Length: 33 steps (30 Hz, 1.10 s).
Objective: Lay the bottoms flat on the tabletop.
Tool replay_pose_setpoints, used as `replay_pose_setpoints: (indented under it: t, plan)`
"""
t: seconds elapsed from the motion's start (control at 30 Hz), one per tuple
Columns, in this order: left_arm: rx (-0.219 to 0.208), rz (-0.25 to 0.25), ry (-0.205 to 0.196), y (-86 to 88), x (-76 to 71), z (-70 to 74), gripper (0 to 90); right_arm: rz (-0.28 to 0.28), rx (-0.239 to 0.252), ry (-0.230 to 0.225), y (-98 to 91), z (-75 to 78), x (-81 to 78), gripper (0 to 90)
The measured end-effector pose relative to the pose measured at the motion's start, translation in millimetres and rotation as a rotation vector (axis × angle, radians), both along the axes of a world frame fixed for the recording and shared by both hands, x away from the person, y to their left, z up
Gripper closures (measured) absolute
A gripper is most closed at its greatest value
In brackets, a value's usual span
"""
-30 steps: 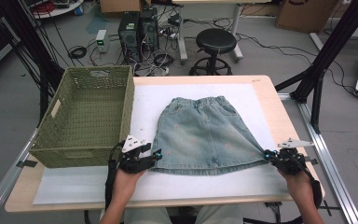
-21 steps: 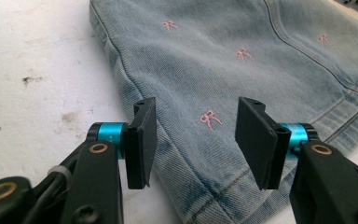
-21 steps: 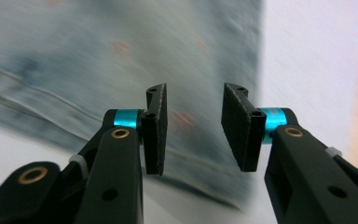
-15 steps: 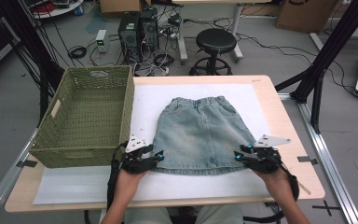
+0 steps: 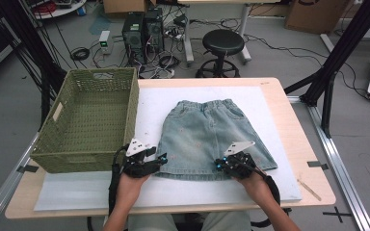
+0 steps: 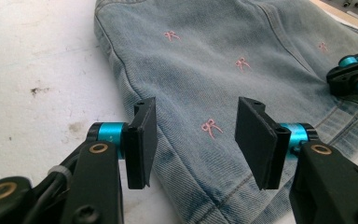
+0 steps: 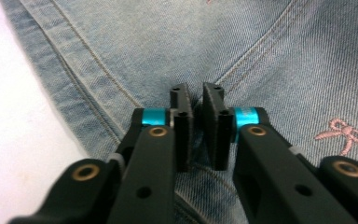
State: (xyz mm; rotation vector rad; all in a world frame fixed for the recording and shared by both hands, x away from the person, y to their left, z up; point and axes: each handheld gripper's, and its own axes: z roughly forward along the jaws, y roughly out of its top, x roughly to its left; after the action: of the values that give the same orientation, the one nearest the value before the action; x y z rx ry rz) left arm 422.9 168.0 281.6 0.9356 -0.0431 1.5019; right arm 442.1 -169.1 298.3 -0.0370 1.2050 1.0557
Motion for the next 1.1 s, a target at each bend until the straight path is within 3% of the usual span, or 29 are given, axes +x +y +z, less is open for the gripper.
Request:
replay_pose_setpoints:
  t: [0.07, 0.1, 0.17, 0.2, 0.3, 0.37, 0.43, 0.5, 0.57, 0.6, 0.63, 0.67, 0.77, 0.8, 0.83, 0.9, 0.93, 0.97, 1.03, 1.1]
  plan:
    - [0.003, -0.002, -0.002, -0.4, 0.1, -0.4, 48.6, 0.016, -0.019, 0.011, -1.0, -0.1, -0.9, 88.0]
    - [0.006, -0.002, -0.002, -0.4, -0.1, -0.7, 48.6, 0.046, -0.065, 0.030, -1.2, -5.0, -4.0, 88.0]
    - [0.010, -0.001, -0.002, -0.4, -0.3, -0.7, 48.7, 0.047, -0.087, 0.020, -0.4, -8.4, -5.8, 88.0]
    - [0.010, -0.001, 0.000, -0.4, -0.3, -0.5, 48.7, 0.049, -0.127, 0.034, 1.0, -13.3, -9.3, 88.0]
    - [0.010, -0.004, 0.002, -0.4, 0.2, -0.3, 48.7, 0.035, -0.168, 0.059, 3.4, -16.9, -9.4, 87.7]
    - [0.010, -0.005, 0.008, -1.2, 1.6, -0.3, 48.7, 0.027, -0.158, 0.059, 4.0, -17.1, -7.8, 86.9]
    - [0.014, 0.002, 0.019, -2.2, 3.5, 0.1, 48.7, 0.069, -0.109, 0.059, -2.2, -12.0, -5.0, 70.2]
    - [0.017, 0.010, 0.027, -2.7, 5.0, -0.1, 48.6, 0.132, -0.064, 0.036, -16.4, -9.1, -9.4, 65.1]
    - [0.013, 0.016, 0.036, -3.4, 6.5, 0.2, 48.7, 0.169, 0.022, 0.003, -35.9, -6.7, -15.5, 61.9]
    - [0.012, 0.025, 0.042, -3.7, 7.0, 0.3, 48.7, 0.169, 0.022, 0.003, -35.9, -6.7, -15.5, 61.9]
    - [0.011, 0.033, 0.049, -4.2, 7.5, 0.4, 50.2, 0.147, 0.102, -0.042, -57.8, -4.4, -19.1, 61.9]
    - [0.014, 0.040, 0.059, -4.9, 8.3, 0.2, 50.2, 0.147, 0.102, -0.042, -57.8, -4.4, -19.1, 61.9]
    - [0.020, 0.074, 0.072, -7.3, 10.8, -1.1, 52.8, 0.073, 0.236, -0.071, -91.2, -2.1, -15.6, 61.9]
    - [0.019, 0.084, 0.077, -7.4, 11.6, -1.5, 55.9, 0.047, 0.317, -0.052, -111.2, -1.5, -9.0, 61.4]
    - [0.015, 0.090, 0.082, -7.7, 12.8, -1.6, 55.9, 0.047, 0.317, -0.052, -111.2, -1.5, -9.0, 61.4]
    - [0.014, 0.113, 0.102, -8.2, 16.0, -1.6, 63.6, 0.001, 0.420, -0.034, -132.4, -3.8, 2.6, 59.4]
    - [0.017, 0.125, 0.115, -8.5, 18.5, -1.5, 63.6, 0.001, 0.420, -0.034, -132.4, -3.8, 2.6, 59.4]
    - [0.010, 0.125, 0.098, -8.7, 19.9, -2.9, 68.7, -0.018, 0.448, -0.033, -140.6, -5.4, 8.3, 59.4]
    - [-0.003, 0.137, 0.091, -8.7, 20.0, -4.3, 71.0, -0.009, 0.445, -0.023, -143.1, -5.2, 10.5, 64.7]
    - [-0.018, 0.160, 0.085, -7.4, 19.3, -5.4, 87.3, 0.018, 0.380, -0.004, -143.6, -4.7, 10.4, 85.6]
